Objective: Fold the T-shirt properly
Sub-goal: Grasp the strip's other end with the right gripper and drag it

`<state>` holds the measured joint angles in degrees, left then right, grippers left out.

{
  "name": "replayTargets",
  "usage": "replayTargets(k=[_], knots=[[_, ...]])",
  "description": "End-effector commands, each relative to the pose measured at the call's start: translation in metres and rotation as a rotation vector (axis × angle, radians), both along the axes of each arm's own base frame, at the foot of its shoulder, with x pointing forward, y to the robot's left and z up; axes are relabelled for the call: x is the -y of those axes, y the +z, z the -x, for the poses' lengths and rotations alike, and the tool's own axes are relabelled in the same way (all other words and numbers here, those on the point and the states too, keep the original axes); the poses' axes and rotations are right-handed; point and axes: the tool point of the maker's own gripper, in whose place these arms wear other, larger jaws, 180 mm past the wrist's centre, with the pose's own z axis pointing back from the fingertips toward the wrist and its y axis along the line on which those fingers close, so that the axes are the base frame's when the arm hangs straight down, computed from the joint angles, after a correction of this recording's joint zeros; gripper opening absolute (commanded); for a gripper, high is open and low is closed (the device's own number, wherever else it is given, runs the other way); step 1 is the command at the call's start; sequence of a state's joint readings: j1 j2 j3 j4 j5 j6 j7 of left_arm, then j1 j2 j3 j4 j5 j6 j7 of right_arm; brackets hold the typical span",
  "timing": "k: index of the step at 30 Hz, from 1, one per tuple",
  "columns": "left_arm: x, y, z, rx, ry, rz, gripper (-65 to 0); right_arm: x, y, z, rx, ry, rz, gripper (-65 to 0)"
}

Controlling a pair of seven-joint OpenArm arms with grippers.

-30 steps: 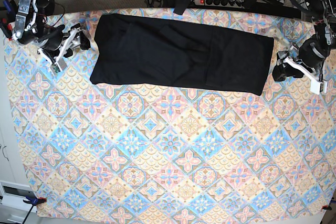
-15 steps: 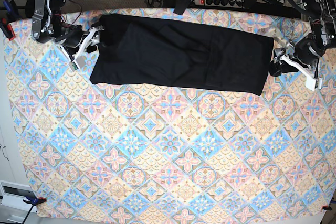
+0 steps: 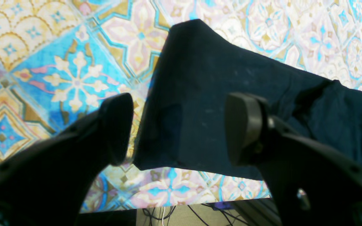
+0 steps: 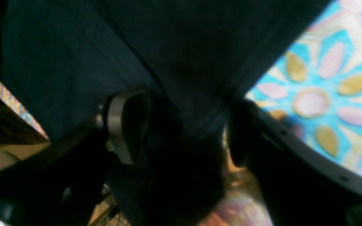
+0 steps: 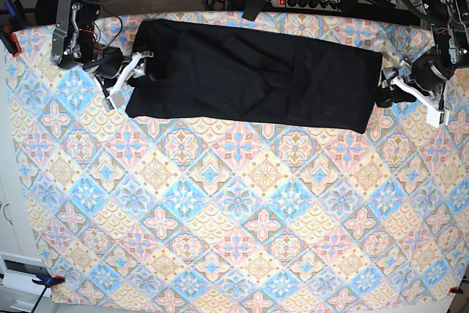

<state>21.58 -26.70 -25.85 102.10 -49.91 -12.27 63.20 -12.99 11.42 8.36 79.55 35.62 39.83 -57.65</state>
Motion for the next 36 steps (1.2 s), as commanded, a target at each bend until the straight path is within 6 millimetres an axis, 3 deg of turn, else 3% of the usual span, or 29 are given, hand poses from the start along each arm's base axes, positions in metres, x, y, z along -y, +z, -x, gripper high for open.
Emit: replayTargets(k=[1,5,9,12,15,16,23,28,33,36], knots=[[-0.004,0.012,-0.008,0.042,-0.007,-0.016,-20.4,-0.009,-0.004,0.008,-0.027,0.032,-0.001,-25.6],[-0.005,0.013,-0.008,0.044,-0.005,-0.017,-20.4,-0.028,-0.005,0.012,-0.035,0.053,-0.034,-25.7],[-0.006,0.014,-0.008,0.045,-0.004,-0.019,-20.4,-0.031,-0.005,0.012,-0.033,0.05,-0.042,-28.2],[-0.006,0.014,-0.008,0.045,-0.004,-0.019,-20.4,-0.028,-0.003,0.007,-0.024,0.044,-0.037,-42.2],[-0.006,0.014,-0.008,0.046,-0.003,-0.018,-20.4,-0.013,-0.002,0.003,-0.015,0.003,-0.021,-63.9],[-0.006,0.014,-0.008,0.046,-0.003,-0.018,-20.4,-0.003,-0.001,0.001,-0.01,-0.02,-0.009,-65.0],[-0.006,0.014,-0.008,0.046,-0.003,-0.018,-20.4,0.091,0.019,-0.037,0.05,-0.12,0.136,-64.0],[-0.006,0.014,-0.008,0.046,-0.005,-0.018,-20.4,0.138,0.03,-0.055,0.062,-0.145,0.21,-63.9],[-0.006,0.014,-0.008,0.046,-0.005,-0.018,-20.4,0.157,0.051,-0.069,0.109,-0.128,0.271,-63.9],[-0.006,0.014,-0.008,0.046,-0.005,-0.018,-20.4,0.149,0.073,-0.079,0.179,-0.071,0.309,-63.9]])
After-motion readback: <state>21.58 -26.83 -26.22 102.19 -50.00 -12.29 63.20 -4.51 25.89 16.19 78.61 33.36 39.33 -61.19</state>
